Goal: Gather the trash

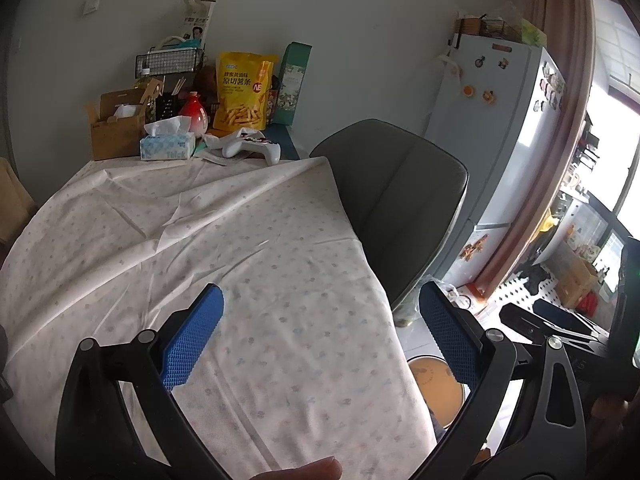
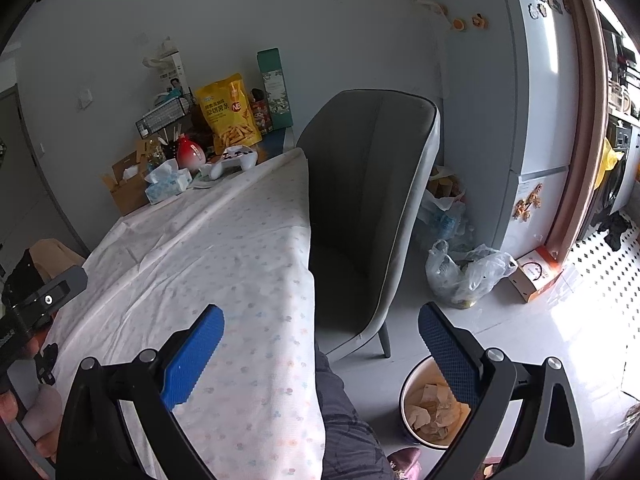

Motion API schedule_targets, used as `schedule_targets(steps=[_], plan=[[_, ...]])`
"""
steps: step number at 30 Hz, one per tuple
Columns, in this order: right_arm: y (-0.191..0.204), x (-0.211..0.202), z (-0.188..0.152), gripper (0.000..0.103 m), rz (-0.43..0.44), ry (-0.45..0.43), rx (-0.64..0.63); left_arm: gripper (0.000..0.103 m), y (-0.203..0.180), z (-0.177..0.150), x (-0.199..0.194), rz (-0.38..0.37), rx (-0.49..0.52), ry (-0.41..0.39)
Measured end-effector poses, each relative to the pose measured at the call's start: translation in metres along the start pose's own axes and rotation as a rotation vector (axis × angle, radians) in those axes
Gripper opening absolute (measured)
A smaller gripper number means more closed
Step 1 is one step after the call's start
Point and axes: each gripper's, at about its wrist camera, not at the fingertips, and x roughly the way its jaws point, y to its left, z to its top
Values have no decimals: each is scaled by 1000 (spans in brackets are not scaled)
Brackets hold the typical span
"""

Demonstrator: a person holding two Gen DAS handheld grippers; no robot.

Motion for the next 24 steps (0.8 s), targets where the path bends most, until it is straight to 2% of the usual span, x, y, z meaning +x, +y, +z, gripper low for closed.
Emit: schedule_targets(steps=[24], plan=[[16,1,-4,95,29,-1,-17,97,2,-5,0,23,11,11]])
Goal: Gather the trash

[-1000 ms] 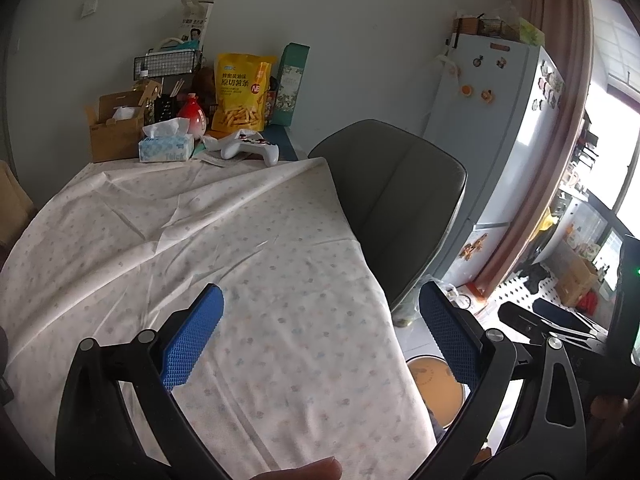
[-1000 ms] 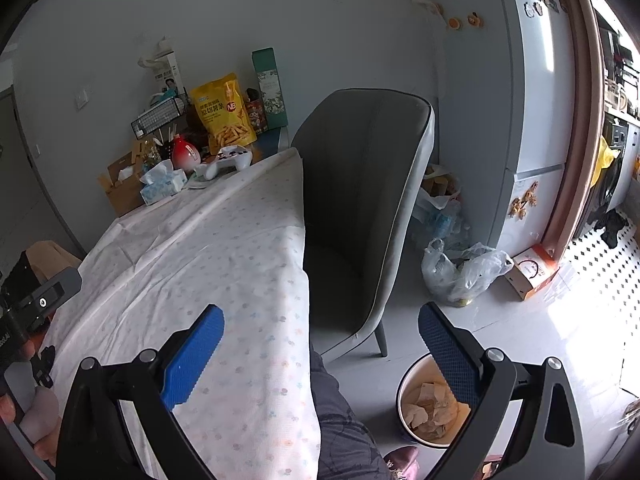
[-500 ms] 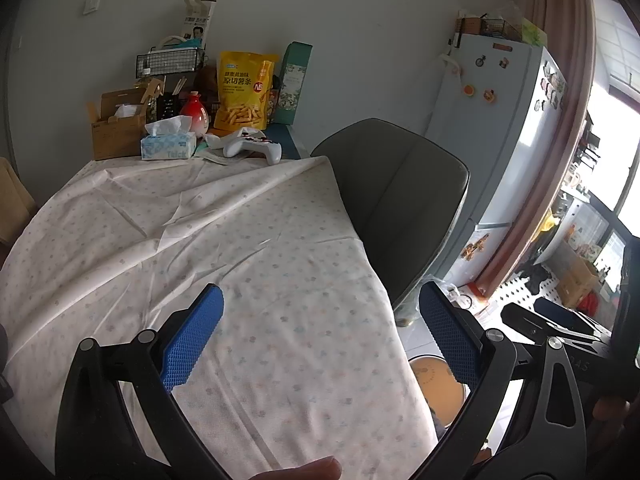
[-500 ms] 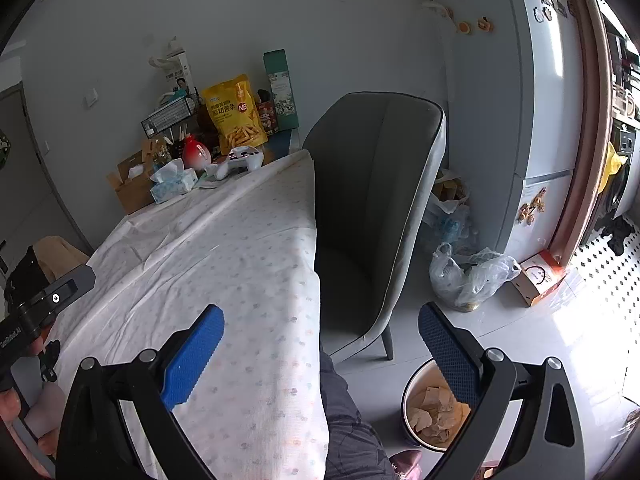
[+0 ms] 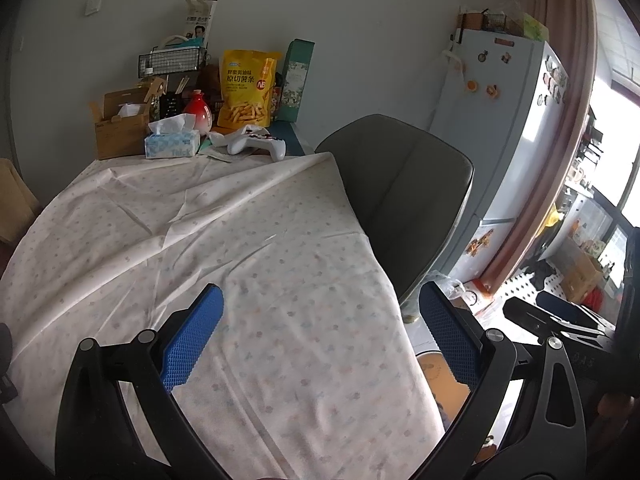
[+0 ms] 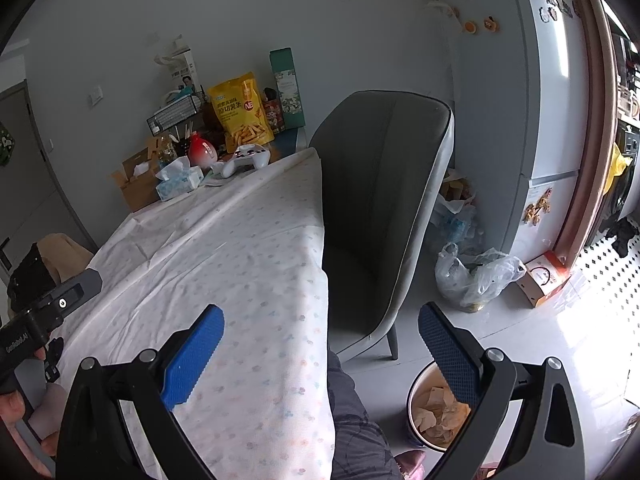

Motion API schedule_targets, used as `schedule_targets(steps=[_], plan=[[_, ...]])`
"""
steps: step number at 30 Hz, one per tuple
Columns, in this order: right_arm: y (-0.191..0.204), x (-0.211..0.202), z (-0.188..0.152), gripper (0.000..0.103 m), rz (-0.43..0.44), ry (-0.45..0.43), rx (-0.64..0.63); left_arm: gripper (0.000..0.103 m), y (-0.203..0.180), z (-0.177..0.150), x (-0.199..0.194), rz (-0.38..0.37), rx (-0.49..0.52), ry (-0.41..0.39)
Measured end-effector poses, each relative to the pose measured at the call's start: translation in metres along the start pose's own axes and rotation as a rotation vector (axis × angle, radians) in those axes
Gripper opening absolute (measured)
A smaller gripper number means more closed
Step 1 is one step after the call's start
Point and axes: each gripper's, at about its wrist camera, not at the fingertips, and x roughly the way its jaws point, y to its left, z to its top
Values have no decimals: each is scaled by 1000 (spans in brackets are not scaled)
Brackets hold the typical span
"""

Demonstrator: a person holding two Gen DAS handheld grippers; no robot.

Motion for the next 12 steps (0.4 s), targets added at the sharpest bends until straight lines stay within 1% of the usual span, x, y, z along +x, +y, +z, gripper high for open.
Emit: schedule_targets(steps=[12], plan=[[6,7,-1,95,14,16,1,97,5,-2,0,9,-6,10]])
